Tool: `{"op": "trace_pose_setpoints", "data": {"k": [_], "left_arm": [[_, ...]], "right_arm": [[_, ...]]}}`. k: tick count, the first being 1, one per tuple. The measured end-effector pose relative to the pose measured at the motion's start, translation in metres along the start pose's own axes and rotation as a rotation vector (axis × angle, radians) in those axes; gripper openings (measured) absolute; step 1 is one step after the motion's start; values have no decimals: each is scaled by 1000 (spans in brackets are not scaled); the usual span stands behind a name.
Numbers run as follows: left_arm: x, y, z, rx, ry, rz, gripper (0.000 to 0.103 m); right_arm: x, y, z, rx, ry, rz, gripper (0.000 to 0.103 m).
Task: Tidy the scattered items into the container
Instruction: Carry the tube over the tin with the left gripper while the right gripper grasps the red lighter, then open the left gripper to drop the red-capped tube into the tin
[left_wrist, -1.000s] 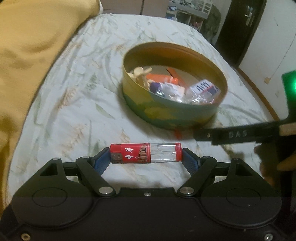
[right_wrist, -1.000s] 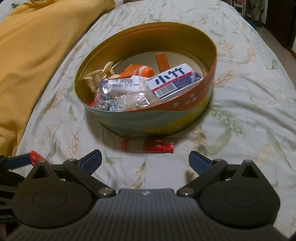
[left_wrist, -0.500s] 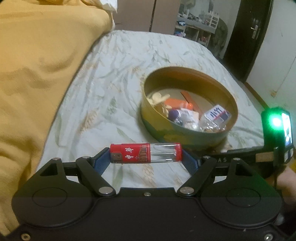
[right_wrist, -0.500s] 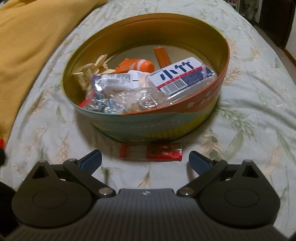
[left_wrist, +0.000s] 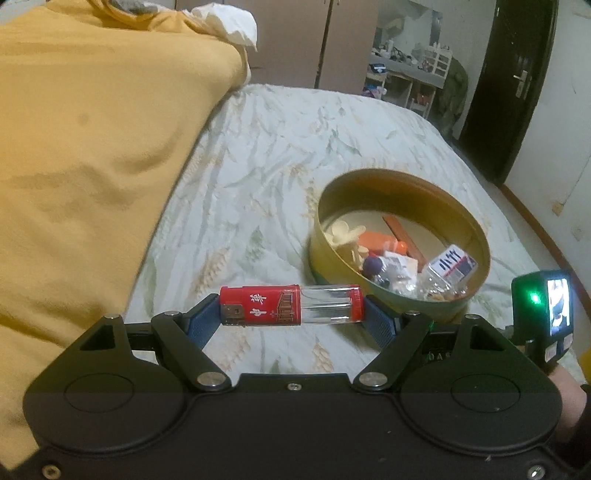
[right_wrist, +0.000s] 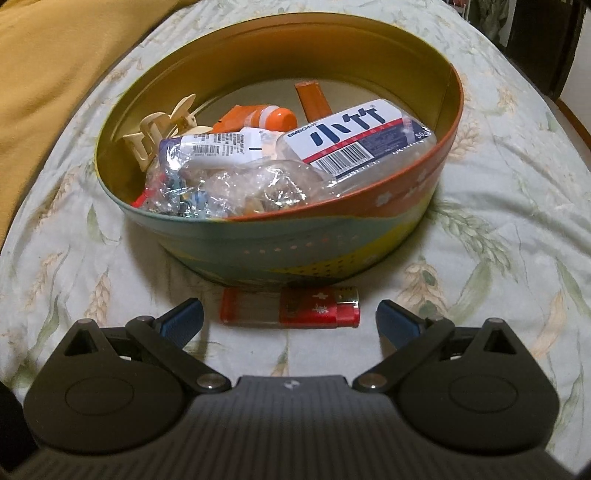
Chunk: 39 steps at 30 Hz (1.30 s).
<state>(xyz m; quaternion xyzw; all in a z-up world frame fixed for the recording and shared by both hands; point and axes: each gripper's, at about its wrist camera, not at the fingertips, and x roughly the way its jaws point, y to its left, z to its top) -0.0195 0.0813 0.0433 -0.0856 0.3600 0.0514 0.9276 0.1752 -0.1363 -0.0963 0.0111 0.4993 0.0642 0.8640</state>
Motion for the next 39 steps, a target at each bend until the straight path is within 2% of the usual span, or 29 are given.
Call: {"op": "trace_pose_setpoints", "data": {"k": [3,5,10,25,33,39], "left_arm": [[-4,3,8,2,-9,-12,80],[-7,2,13,12,-22,-14,80],[-11,-4,29,36,-54,-24,80],[-15,-32,68,123,-98,-61,80],[23,-67,94,216,-67,-76,80],[58,-93,107,256,-2,-105,80]], "right_arm": [[1,0,0,-2,-4,-5,100],[2,0,-1,-5,-1,-12,92],[1,1,-1,-33,1,-31,83],[-25,-9,-5,-22,1,59,82],[-49,-23,-15,-15,-1,102,82],[-67,-38,-21,-7,-15,130,82]]}}
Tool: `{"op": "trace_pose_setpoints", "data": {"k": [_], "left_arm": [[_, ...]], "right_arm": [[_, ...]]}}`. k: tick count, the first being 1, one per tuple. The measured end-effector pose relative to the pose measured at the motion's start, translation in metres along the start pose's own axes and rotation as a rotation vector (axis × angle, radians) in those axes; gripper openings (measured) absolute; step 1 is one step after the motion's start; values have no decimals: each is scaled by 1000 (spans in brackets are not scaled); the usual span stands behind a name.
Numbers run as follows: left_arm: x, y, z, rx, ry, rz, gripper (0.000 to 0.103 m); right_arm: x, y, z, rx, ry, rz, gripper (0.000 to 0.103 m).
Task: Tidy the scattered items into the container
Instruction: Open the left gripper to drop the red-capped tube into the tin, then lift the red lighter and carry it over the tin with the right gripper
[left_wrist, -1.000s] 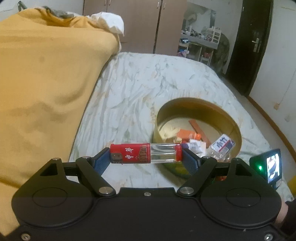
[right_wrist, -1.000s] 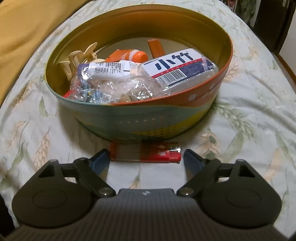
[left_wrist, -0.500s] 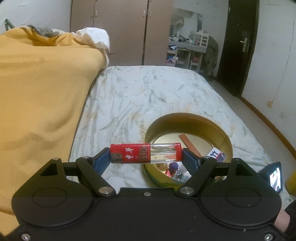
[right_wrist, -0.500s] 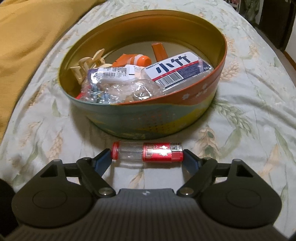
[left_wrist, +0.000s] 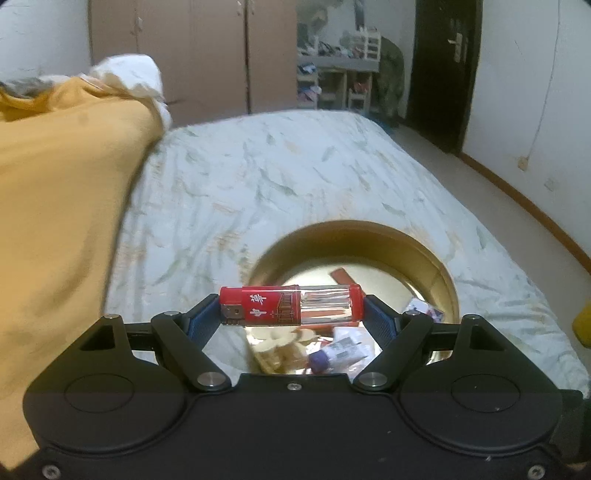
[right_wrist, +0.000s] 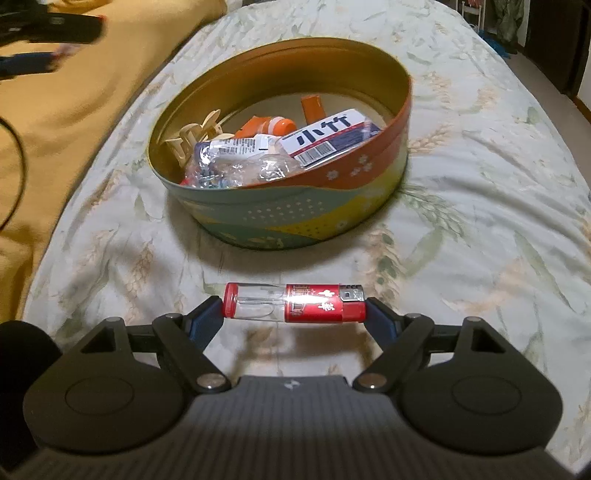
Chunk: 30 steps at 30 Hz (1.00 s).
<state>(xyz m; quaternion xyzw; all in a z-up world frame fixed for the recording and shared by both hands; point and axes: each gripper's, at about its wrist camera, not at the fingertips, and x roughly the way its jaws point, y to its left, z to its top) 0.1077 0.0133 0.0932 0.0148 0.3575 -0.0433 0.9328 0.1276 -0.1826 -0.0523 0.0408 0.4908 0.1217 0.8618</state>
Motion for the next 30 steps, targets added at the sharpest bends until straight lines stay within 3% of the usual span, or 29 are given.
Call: {"op": "trace_pose_setpoints", "data": {"k": [7,10,13,19,30], "left_arm": [[48,-21,20,0,72,-55,81],[67,-25,26,-10,92,-76,91],[79,-28,29,-10,121,-43,97],[69,-18,23,-46,127,-50,98],[40,-7,-29,-24,116,-74,94]], "right_arm": [[-19,-11,-8,15,-19,13,82],[-22,-15,-12,18,-15,12,82],[-24,-19,-15,31,-16,13,82],[-30,-25,-18,50,-29,20,82],[-37,-29,-14,61,-48,16,83]]}}
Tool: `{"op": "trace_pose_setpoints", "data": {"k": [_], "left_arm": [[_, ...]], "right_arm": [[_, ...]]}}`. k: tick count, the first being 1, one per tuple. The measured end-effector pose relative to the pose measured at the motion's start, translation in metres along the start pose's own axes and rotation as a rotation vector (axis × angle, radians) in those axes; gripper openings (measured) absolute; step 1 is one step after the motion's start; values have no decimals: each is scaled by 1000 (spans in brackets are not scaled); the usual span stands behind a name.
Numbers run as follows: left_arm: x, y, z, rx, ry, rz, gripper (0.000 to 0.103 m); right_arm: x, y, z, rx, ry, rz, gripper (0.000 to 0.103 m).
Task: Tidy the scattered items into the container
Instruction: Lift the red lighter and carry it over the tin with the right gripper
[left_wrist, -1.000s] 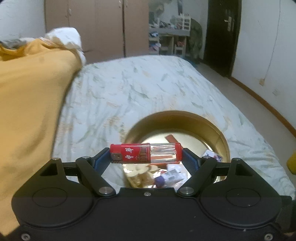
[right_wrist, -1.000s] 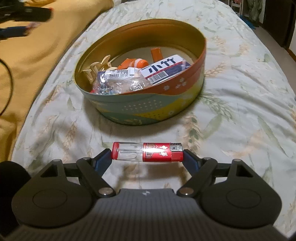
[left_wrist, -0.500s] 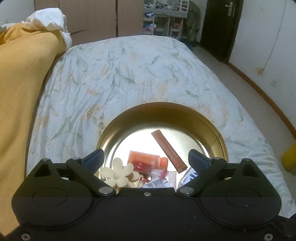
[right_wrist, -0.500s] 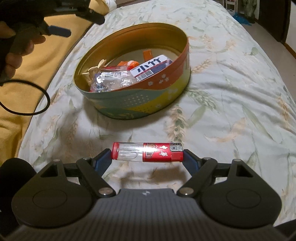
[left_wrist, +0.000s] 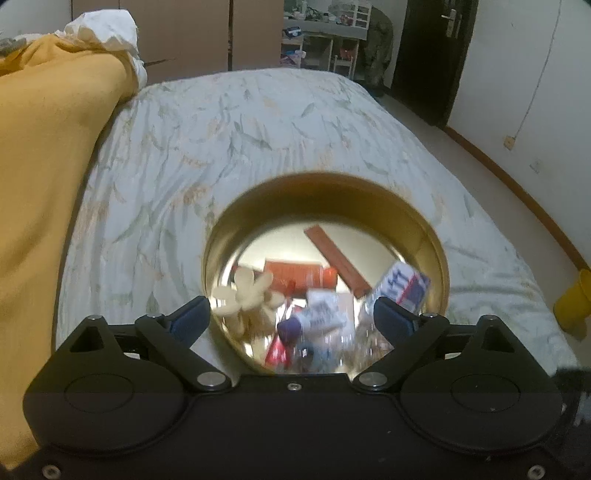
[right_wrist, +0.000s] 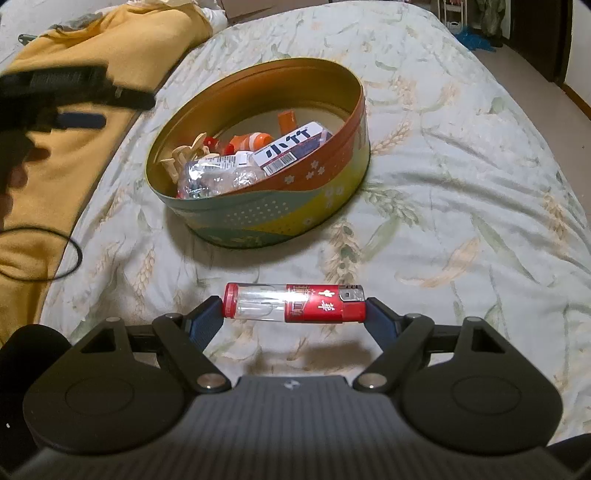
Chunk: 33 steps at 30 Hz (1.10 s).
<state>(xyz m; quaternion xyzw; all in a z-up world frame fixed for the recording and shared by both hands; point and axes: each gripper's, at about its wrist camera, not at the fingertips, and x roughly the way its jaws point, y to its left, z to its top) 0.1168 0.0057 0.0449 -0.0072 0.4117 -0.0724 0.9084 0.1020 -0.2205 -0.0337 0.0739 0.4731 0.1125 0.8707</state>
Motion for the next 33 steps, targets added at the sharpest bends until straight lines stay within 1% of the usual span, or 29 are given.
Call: {"op": "trace_pose_setpoints", "data": {"k": [5,9,15,20,24,28,33], "left_arm": [[3,-2,-37,12,37,-14,93],[8,-4,-66,0,68,-33,93],[15,-18,-96,10,97,-53,93],[22,-29,-114,28,105,-41,93],[25,-34,-124,20,106,-48,93],[28,-40,-135,28,108,-42,93],[32,-45,-147,15,119,-57,93]], "right_arm": [[-7,-2,4,-8,-9,-14,83],[-16,-8,9,-11,-23,-29,83],[-30,-13,15,-13,-43,-48,83],[-41,-16,26,-31,-58,-63,83],[-49,-16,38,-41,-67,-60,83],[-54,-10,55,-58,-72,-45,83],[-55,6,83,-99,-77,-14,83]]}}
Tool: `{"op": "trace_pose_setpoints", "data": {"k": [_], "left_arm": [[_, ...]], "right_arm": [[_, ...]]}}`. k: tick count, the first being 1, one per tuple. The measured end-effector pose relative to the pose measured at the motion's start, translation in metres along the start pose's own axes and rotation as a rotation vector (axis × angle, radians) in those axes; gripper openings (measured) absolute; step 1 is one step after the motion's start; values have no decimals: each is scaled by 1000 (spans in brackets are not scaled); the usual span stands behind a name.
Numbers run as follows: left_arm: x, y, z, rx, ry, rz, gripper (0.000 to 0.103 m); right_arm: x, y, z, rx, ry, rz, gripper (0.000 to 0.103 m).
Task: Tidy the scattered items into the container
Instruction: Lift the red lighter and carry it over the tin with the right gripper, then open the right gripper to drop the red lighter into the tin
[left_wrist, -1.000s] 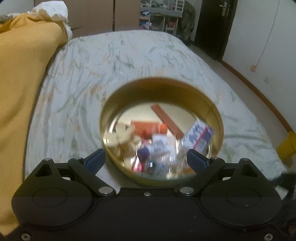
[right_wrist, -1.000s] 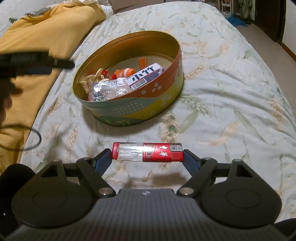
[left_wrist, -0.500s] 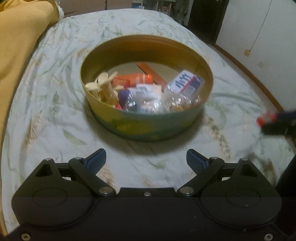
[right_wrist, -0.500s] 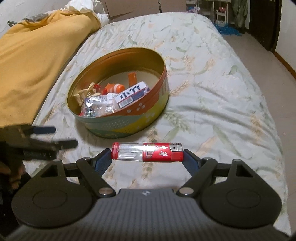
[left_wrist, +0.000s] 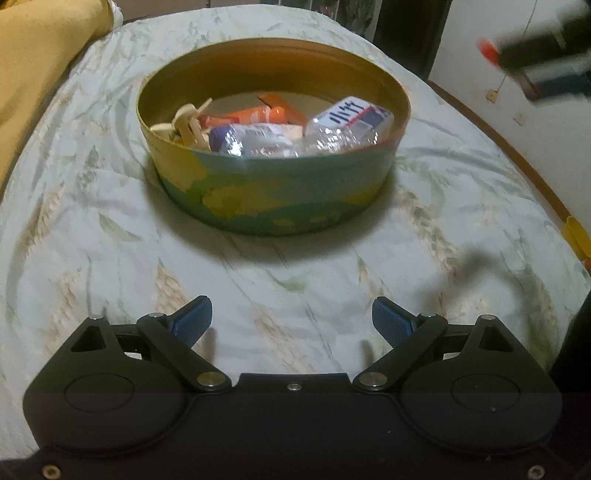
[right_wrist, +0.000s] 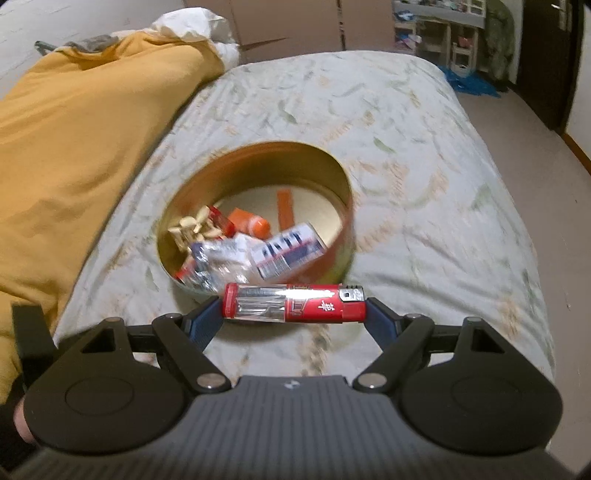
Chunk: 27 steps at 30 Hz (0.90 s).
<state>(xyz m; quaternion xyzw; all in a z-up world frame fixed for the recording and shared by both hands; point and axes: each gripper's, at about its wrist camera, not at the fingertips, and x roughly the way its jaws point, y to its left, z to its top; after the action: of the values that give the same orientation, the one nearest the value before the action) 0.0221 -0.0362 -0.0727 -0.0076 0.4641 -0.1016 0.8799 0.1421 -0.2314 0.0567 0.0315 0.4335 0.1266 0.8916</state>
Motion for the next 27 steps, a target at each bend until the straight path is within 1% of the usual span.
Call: {"op": "trace_pose_setpoints", "data": {"k": [10,13,15,16,17,18,20,23,27], "left_arm": [[-6,-11,-10,26,-9,-8,93],[-9,-14,-13,41,-13,-8,93],[-9,-16,-13,53,-13,-7,93],[-9,-16,-13,56,-13,-8,93],[-10,-17,-13,57,-11,-10,93],[-10,-17,-13,59,-11,-12,93],[-11,-17,-12,63,-10,-14,93],[-13,-17,-12,68,-12,-17,93],[-12,-15,-8,63,-10,-15,93]], "right_arm": [[34,45,64,-59,10,79,83],[44,60,80,-79,9,78,83],[51,68,90,-89,-3,61,83],[54,70,94,-92,-2,54,84],[58,72,98,-87,2,51,89],[61,73,102,-75,5,46,91],[65,71,108,-36,2,42,99],[60,68,109,-19,-21,33,101],[53,61,97,-36,-9,33,103]]}}
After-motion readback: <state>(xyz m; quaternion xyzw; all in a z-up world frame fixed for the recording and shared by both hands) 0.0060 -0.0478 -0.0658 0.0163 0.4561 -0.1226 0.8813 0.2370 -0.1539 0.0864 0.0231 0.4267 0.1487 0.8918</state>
